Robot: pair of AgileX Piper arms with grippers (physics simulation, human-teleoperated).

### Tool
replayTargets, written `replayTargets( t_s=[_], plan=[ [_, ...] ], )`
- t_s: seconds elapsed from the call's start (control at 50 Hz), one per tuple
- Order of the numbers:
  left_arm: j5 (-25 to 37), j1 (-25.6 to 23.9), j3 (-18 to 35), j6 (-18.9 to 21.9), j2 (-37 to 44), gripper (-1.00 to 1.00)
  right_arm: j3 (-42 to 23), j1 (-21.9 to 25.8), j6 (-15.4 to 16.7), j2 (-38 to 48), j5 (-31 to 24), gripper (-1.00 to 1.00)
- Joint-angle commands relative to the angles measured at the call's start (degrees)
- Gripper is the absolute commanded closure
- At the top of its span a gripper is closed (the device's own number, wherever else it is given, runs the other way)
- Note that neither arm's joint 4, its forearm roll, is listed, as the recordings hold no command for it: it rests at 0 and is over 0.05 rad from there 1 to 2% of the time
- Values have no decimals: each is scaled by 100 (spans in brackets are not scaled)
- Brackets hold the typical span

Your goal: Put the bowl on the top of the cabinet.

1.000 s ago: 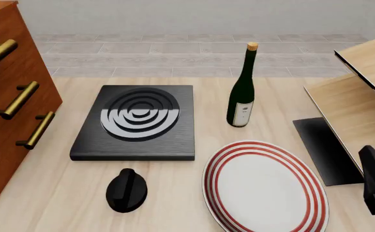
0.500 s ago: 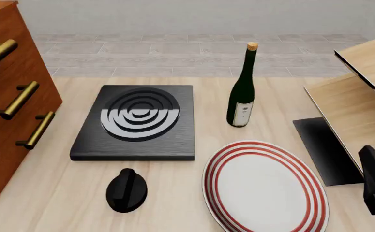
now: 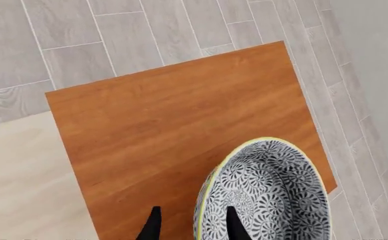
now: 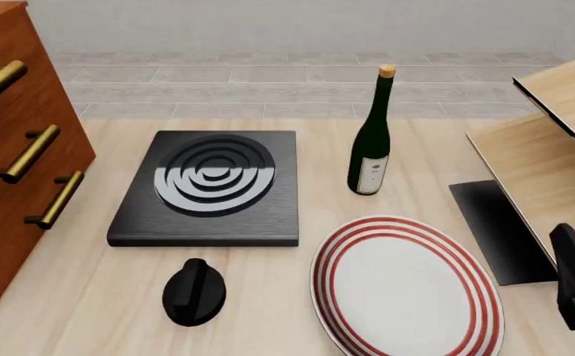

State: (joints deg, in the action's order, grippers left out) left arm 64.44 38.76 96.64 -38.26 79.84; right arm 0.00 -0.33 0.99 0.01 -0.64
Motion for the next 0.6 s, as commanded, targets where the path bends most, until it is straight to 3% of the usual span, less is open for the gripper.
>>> replayTargets(
  t_s=[0.02, 0.24, 0.6],
  plan=[
    [-50, -23, -171, -97, -3, -100, 0, 0, 10, 0, -5, -100],
    [-59, 15, -175, -102, -72, -100, 0, 1, 16, 0, -7, -100],
    [262, -30, 359, -155, -432, -100, 0, 9, 45, 0, -19, -100]
  ],
)
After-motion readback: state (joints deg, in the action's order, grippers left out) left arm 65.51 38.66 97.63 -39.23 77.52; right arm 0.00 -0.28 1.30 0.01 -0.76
